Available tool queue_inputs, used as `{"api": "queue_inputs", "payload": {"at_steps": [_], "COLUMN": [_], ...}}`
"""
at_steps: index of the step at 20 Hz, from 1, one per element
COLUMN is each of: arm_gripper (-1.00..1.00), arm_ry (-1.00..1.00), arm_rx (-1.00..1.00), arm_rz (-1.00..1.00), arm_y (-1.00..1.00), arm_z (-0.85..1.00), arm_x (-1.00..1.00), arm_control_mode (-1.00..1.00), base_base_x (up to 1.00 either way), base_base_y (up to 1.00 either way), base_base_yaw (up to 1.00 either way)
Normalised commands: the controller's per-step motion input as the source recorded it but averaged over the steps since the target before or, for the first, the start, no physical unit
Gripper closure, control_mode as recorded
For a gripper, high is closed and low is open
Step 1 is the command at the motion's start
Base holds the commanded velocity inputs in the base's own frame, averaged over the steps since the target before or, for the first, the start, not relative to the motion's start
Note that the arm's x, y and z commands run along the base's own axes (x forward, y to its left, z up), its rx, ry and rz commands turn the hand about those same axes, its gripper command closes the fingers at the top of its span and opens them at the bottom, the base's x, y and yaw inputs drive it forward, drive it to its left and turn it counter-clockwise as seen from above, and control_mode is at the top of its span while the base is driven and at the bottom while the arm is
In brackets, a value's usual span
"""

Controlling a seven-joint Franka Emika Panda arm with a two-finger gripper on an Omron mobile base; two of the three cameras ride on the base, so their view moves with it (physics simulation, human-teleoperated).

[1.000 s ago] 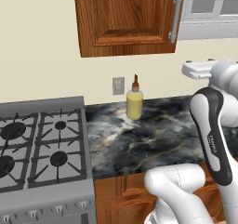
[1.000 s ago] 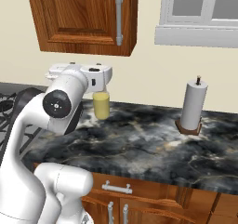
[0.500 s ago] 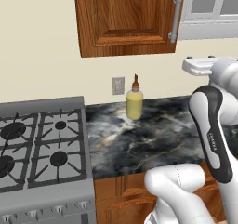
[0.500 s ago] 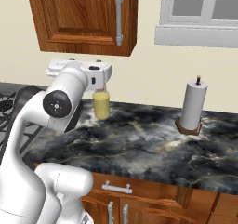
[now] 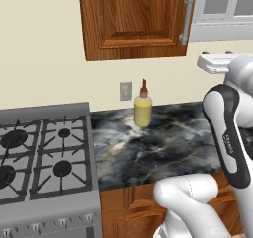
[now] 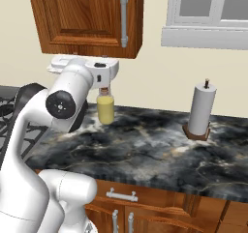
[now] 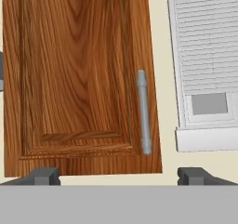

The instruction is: Pick the soap dispenser and dish brush from the cabinet and place them on the counter.

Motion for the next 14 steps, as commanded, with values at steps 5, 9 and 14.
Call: {"api": "queue_inputs", "payload": {"at_steps": [5, 9, 14], "arm_gripper": [-1.00, -1.00, -1.00], "arm_ry": [-0.06, -0.08, -0.06], "arm_rx": [0.00, -0.05, -0.04], "arm_rz": [-0.02, 0.00, 0.00], "arm_y": [0.00, 0.00, 0.01], "arm_z": [0.00, -0.04, 0.00], "arm_x": [0.00, 0.00, 0.04], "arm_control_mode": [-1.00, -1.00, -1.00], "base_base_x": [0.00, 0.00, 0.00], "base_base_y": [0.00, 0.00, 0.00], "base_base_yaw": [0.00, 0.00, 0.00]}}
